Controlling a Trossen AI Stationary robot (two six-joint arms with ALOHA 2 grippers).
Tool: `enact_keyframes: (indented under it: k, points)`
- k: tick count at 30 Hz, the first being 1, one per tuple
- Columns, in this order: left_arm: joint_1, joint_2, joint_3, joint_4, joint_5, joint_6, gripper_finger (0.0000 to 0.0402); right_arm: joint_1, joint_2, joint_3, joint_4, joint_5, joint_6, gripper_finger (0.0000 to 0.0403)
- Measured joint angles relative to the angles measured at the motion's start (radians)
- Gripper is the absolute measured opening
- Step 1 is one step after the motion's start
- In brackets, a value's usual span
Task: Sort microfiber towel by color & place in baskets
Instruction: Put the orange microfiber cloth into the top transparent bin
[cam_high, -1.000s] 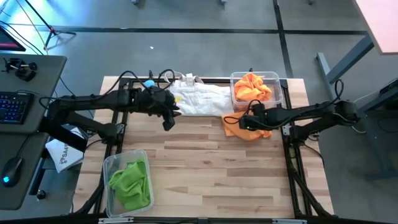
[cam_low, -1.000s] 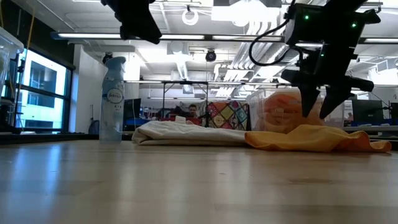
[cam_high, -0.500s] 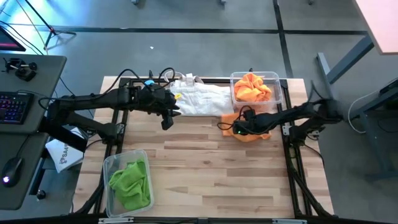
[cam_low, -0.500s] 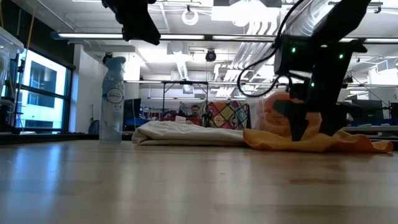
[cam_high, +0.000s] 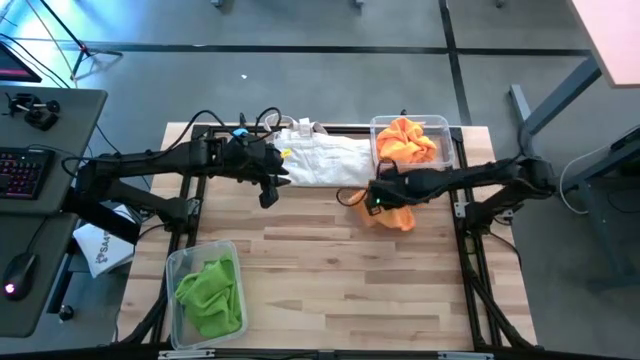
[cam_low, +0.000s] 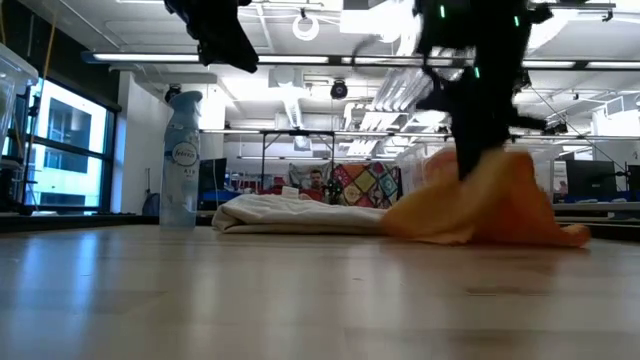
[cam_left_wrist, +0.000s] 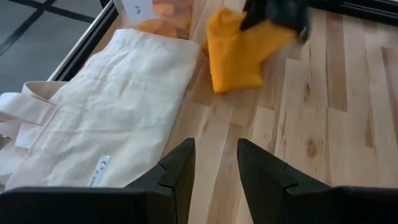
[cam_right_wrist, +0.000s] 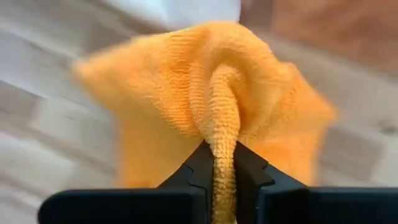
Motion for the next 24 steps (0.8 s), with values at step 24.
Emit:
enact_keyframes:
  k: [24]
  points:
    - [0.045, 0.000, 0.000, 0.007, 0.001, 0.020, 0.0110, -0.285, -0.132, 0.690, -0.350, 0.568, -0.582, 0.0002]
